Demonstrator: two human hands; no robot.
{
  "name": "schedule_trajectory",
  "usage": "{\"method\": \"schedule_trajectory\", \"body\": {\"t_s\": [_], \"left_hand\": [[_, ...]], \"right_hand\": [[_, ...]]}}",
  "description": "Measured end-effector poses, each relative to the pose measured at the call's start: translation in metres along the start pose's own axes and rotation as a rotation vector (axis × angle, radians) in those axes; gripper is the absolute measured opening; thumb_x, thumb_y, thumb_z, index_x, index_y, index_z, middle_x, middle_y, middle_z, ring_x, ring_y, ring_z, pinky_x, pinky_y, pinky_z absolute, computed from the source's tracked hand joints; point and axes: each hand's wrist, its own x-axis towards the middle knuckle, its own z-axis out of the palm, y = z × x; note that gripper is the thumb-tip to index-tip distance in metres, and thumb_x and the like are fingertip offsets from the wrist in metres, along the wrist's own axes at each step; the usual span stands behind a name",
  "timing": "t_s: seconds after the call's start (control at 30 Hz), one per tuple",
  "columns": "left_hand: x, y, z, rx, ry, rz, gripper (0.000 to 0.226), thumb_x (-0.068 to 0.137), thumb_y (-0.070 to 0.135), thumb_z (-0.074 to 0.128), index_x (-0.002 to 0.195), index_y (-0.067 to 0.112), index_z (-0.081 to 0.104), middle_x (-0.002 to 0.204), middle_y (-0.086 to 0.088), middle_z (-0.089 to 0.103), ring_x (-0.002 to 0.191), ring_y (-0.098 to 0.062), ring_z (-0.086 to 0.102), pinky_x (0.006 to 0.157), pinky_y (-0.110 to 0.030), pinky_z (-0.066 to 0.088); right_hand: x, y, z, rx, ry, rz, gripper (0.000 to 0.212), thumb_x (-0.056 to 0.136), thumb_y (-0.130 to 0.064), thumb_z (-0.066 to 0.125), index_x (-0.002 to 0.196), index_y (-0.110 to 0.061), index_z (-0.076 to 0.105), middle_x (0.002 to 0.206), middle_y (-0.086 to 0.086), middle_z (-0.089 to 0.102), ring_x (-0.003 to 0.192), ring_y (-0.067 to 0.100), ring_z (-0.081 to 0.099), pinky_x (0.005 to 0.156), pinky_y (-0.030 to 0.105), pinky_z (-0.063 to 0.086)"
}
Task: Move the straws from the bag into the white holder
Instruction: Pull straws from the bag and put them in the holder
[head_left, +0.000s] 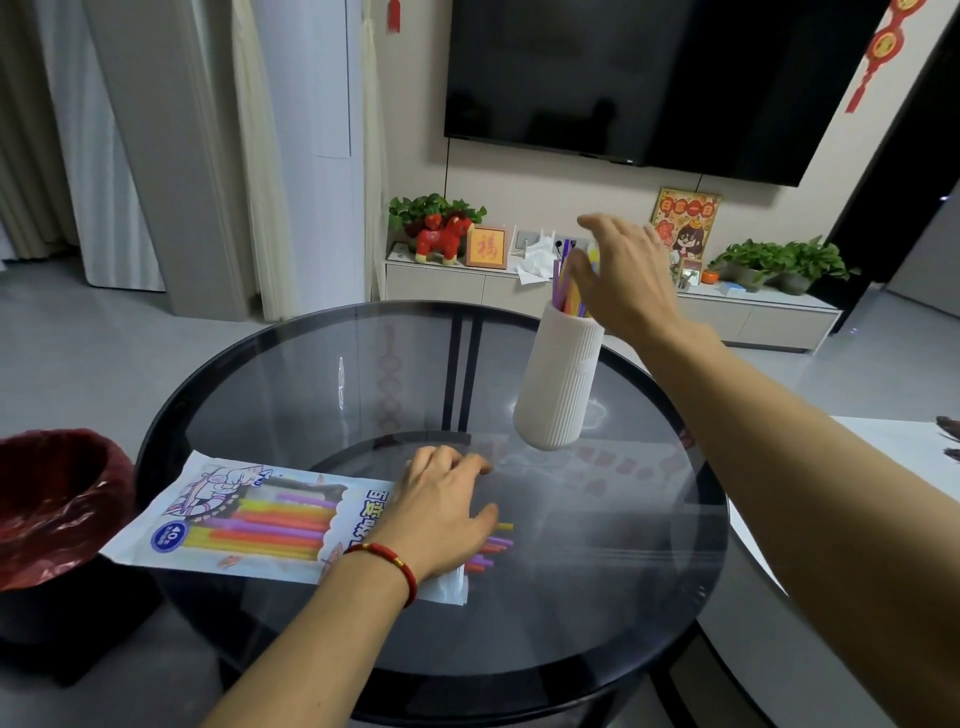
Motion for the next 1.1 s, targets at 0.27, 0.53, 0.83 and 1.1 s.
{"method": "schedule_trajectory", "body": {"t_s": [0.27, 0.53, 0.83, 1.1], "left_hand": [[-0.02, -0.034, -0.005, 0.348, -0.488, 0.001, 0.144, 0.055, 0.087, 0.061, 0.156, 0.019, -0.016, 0.167, -0.006, -0.009, 0.153, -0.024, -0.015, 0.12, -0.057, -0.011], [-0.021, -0.036, -0.018, 0.352, -0.202, 0.136, 0.113, 0.064, 0.071, 0.061, 0.155, 0.02, 0.018, 0.139, 0.003, 0.04, 0.137, -0.02, 0.033, 0.122, -0.048, 0.007], [-0.023, -0.027, -0.02, 0.358, -0.101, 0.188, 0.093, 0.068, 0.066, 0.064, 0.146, 0.027, 0.032, 0.123, 0.003, 0.042, 0.118, -0.021, 0.043, 0.115, -0.039, 0.019], [-0.025, -0.031, -0.015, 0.412, -0.155, 0.14, 0.101, 0.07, 0.063, 0.065, 0.153, 0.031, 0.017, 0.131, 0.0, 0.034, 0.125, -0.024, 0.035, 0.12, -0.052, 0.009]], "right_hand": [[-0.123, -0.023, 0.016, 0.354, -0.277, 0.129, 0.019, 0.101, -0.015, 0.061, 0.115, -0.011, 0.073, 0.106, 0.003, 0.074, 0.085, 0.014, 0.065, 0.074, 0.022, 0.051], [-0.213, -0.048, 0.065, 0.554, -0.635, 0.178, 0.029, 0.107, -0.037, 0.051, 0.104, -0.015, 0.069, 0.087, -0.006, 0.069, 0.075, 0.015, 0.063, 0.076, 0.033, 0.052], [-0.212, -0.057, 0.085, 0.606, -0.611, 0.145, 0.016, 0.095, -0.042, 0.068, 0.09, -0.027, 0.065, 0.073, -0.009, 0.072, 0.063, 0.003, 0.064, 0.057, 0.015, 0.045], [-0.208, -0.039, 0.086, 0.652, -0.592, 0.197, 0.022, 0.099, -0.037, 0.071, 0.089, -0.017, 0.071, 0.059, -0.016, 0.069, 0.049, 0.0, 0.061, 0.054, 0.016, 0.049]]}}
